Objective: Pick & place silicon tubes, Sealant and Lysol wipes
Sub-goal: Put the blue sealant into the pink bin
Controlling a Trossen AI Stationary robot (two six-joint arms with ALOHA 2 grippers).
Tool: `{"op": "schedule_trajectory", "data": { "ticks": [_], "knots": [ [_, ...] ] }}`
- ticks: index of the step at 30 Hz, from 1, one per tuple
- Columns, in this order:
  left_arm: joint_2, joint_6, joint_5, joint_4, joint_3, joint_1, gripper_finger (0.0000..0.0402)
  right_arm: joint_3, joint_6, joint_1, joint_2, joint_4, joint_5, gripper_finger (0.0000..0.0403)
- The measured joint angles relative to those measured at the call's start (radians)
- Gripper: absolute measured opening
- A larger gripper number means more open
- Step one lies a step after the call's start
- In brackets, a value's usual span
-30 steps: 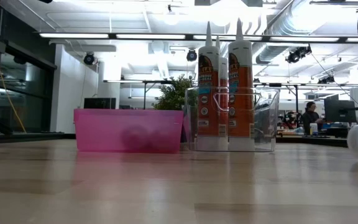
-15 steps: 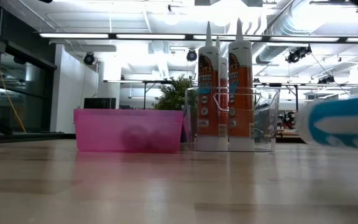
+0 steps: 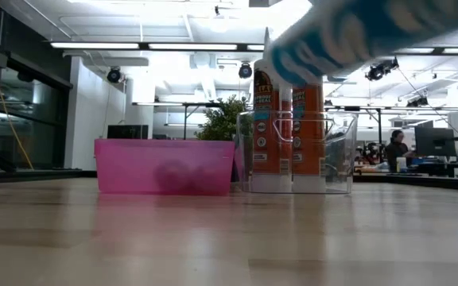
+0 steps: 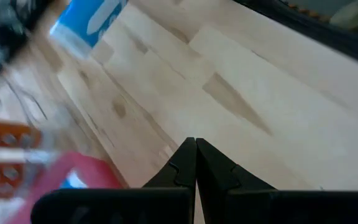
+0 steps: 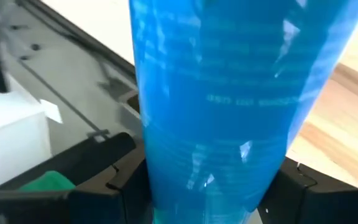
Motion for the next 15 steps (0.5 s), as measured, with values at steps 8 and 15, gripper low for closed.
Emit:
{"op": "schedule_trajectory", "data": {
  "ticks": [8, 15],
  "knots": [
    [0.011, 0.356, 0.022, 0.016, 0.000, 0.046, 0.0000, 0.073, -0.083, -0.046, 0.000, 0.000, 0.015, 0.0213],
    [0.048, 0.488, 0.134, 0.016, -0.001, 0.152, 0.0000, 0.090, -0.106, -0.080, 0.003, 0.064, 0.001, 0.0213]
  ]
}}
